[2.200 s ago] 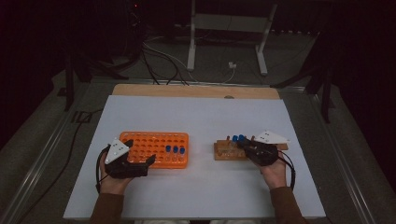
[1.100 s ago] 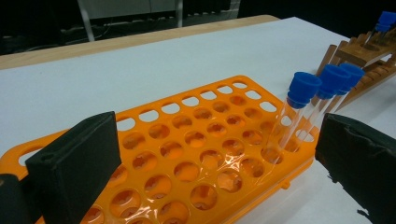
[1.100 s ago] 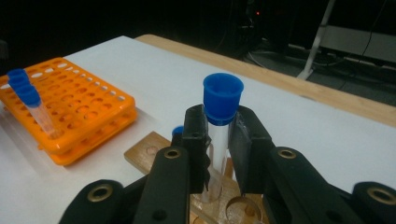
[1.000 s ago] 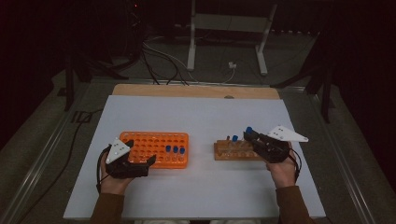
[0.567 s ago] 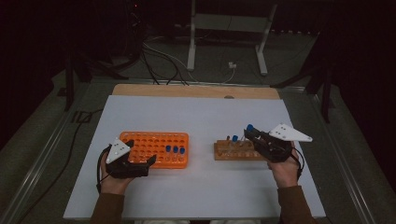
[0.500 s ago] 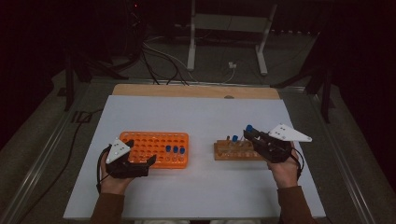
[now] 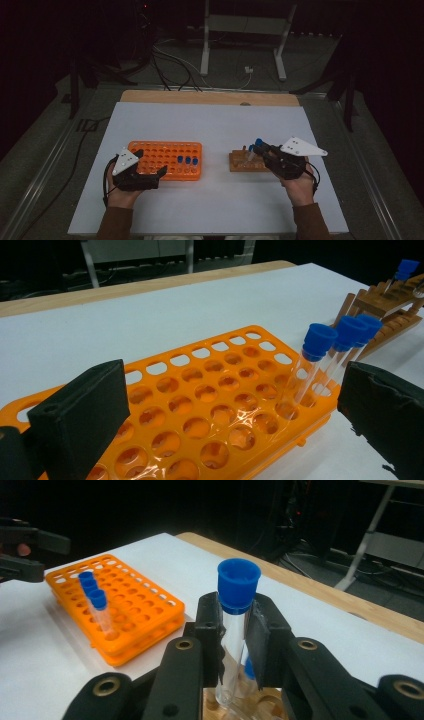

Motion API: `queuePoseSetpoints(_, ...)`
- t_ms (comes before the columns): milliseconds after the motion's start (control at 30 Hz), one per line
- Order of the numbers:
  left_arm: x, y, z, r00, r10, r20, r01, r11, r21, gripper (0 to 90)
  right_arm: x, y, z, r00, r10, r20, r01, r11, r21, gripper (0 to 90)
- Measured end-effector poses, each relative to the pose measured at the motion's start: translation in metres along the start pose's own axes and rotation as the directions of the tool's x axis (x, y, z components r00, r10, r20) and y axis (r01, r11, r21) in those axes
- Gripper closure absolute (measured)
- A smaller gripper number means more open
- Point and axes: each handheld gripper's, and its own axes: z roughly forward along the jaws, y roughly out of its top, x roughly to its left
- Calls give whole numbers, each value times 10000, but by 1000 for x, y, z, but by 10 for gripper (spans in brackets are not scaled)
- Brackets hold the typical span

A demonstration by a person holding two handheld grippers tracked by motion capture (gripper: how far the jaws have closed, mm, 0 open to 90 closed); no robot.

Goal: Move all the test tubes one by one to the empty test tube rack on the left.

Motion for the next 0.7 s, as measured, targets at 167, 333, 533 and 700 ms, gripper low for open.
queuePoseSetpoints(167,0,1,-1,10000,8,18,-8,10000,-25,9,7,2,3,9997,-74,-226,73,10000,-15,766)
queuePoseSetpoints(333,-2,3,-1,10000,-24,51,25,9999,-103,9,14,4,10,9989,-149,-454,150,9999,20,766)
queuePoseSetpoints(533,-7,7,-1,9998,133,163,-130,9998,-163,10,24,7,20,9966,-197,-799,199,9998,18,766)
queuePoseSetpoints(700,-11,10,-1,9994,221,261,-215,9995,-215,10,37,8,30,9927,-375,-1150,395,9991,156,765)
